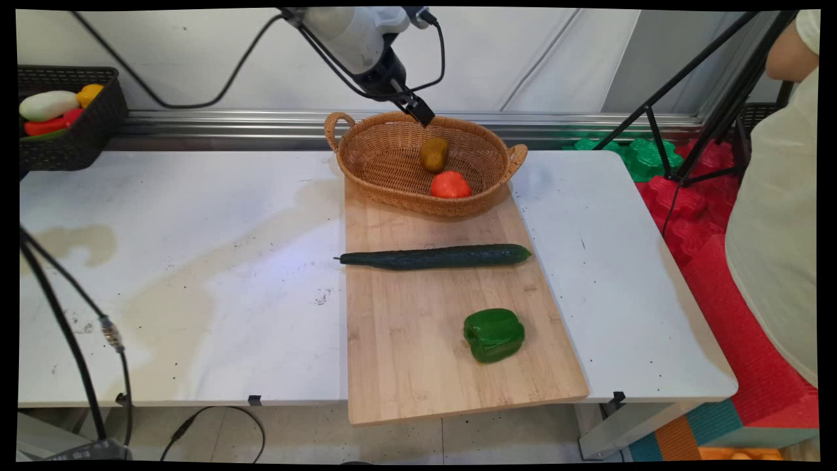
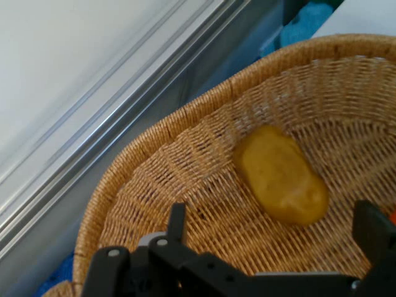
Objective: Pick up the potato from the vegetable basket
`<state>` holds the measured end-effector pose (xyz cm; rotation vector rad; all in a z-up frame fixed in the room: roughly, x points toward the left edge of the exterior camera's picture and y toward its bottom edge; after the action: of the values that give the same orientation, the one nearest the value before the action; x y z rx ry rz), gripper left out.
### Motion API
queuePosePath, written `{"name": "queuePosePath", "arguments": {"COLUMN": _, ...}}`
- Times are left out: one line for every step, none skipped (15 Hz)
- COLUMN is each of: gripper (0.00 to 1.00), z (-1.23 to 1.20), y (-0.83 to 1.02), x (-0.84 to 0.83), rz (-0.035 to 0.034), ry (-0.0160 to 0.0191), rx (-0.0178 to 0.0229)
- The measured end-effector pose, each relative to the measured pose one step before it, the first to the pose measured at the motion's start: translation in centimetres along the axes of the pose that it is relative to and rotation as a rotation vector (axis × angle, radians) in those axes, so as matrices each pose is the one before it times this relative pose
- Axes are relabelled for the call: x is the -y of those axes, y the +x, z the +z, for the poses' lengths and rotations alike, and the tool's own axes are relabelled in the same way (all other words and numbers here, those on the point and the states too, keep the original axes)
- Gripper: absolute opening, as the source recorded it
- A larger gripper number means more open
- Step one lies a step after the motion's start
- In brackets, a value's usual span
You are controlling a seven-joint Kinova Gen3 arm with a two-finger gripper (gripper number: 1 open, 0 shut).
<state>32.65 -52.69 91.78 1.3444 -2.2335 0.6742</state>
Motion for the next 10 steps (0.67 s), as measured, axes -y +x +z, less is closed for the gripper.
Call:
{"name": "queuePosePath", "arguments": {"gripper": 1.00, "z": 1.013, "y": 0.256, "x": 0.178, "rz": -0.00670, "ry": -0.00333, "rx": 0.01003}}
{"name": "queuePosePath", "arguments": {"gripper": 1.00, "z": 0.651, "y": 0.172, "x": 0.088, "rz": -0.00390, "ry": -0.00255, "rx": 0.00634}}
{"name": "queuePosePath", "arguments": {"gripper": 1.00, "z": 0.970, "y": 0.256, "x": 0.088, "rz": -0.00458, "ry": -0.00433, "rx": 0.00906}}
{"name": "queuePosePath", "arguments": {"gripper": 1.00, "z": 1.090, "y": 0.290, "x": 0.050, "rz": -0.00581, "ry": -0.00532, "rx": 0.01005}}
{"name": "queuePosePath", "arguments": {"gripper": 1.00, "z": 1.012, "y": 0.231, "x": 0.044, "rz": -0.00709, "ry": -0.00470, "rx": 0.00995}}
{"name": "queuePosePath", "arguments": {"gripper": 1.00, "z": 0.833, "y": 0.183, "x": -0.013, "rz": -0.00602, "ry": -0.00457, "rx": 0.00827}}
{"name": "queuePosePath", "arguments": {"gripper": 1.00, "z": 0.530, "y": 0.104, "x": -0.016, "rz": -0.00481, "ry": -0.00313, "rx": 0.00596}}
{"name": "queuePosePath", "arguments": {"gripper": 1.00, "z": 0.877, "y": 0.133, "x": -0.045, "rz": -0.00763, "ry": -0.00525, "rx": 0.01086}}
{"name": "queuePosePath", "arguments": {"gripper": 1.00, "z": 0.724, "y": 0.090, "x": -0.058, "rz": -0.00707, "ry": -0.00421, "rx": 0.00919}}
{"name": "queuePosePath", "arguments": {"gripper": 1.00, "z": 0.794, "y": 0.062, "x": -0.056, "rz": -0.00884, "ry": -0.00468, "rx": 0.01040}}
